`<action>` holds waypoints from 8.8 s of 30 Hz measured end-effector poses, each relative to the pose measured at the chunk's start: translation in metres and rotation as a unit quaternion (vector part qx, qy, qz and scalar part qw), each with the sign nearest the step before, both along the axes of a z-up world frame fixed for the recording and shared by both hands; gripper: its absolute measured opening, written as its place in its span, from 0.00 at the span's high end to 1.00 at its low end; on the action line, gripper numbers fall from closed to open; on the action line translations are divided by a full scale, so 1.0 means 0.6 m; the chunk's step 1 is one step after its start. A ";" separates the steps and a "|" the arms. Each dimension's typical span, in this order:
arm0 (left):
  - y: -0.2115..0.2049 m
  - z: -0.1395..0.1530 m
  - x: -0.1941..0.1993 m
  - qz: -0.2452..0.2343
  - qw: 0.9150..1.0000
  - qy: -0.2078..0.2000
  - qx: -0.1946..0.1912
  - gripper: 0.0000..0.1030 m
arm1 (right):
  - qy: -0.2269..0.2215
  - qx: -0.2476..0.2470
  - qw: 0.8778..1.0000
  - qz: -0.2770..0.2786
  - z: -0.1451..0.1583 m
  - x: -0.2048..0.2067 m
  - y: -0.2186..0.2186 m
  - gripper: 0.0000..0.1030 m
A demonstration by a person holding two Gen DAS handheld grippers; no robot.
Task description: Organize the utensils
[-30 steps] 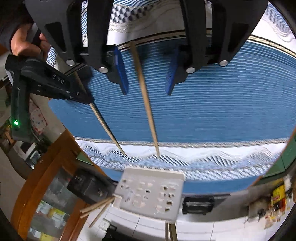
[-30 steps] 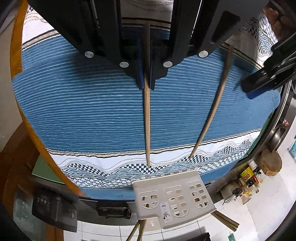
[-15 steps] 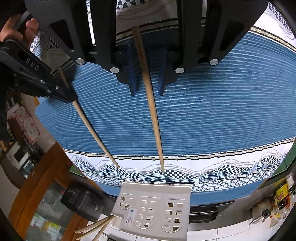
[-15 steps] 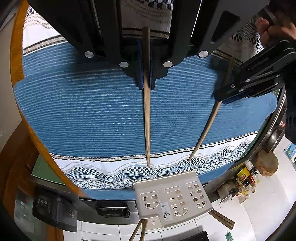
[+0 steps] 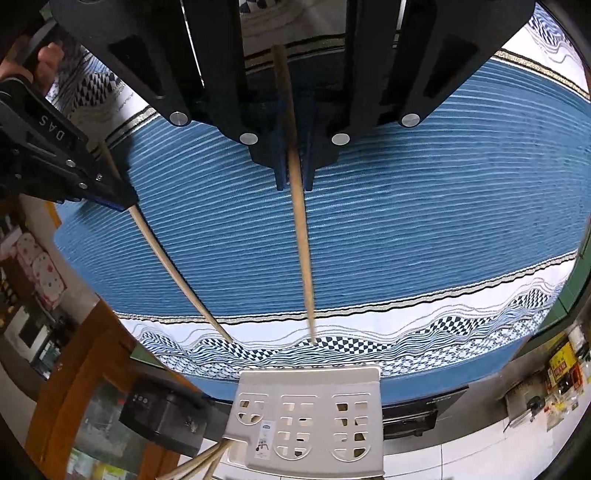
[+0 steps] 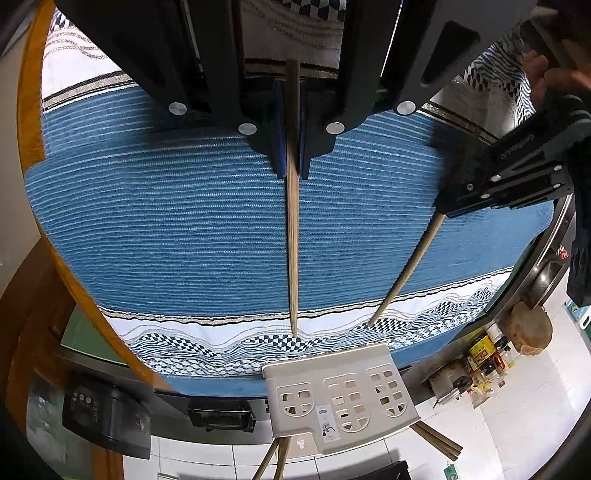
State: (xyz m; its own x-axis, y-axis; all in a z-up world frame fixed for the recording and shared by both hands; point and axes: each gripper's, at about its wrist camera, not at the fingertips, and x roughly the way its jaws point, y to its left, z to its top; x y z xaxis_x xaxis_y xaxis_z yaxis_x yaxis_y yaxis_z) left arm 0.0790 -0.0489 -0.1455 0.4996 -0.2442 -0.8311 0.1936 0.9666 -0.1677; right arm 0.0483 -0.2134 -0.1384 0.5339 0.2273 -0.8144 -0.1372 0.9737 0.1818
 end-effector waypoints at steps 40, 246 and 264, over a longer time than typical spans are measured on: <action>0.034 0.018 -0.021 -0.016 0.999 0.003 -0.044 0.91 | -0.142 -0.013 0.990 0.021 0.173 -0.009 -0.005 0.93; 0.114 0.229 -0.058 0.097 0.981 -0.167 0.036 0.05 | -0.150 -0.007 0.988 0.037 0.231 -0.025 0.010 0.08; 0.112 0.229 -0.058 0.100 0.980 -0.168 0.029 0.05 | -0.151 -0.001 0.988 0.034 0.228 -0.025 0.008 0.08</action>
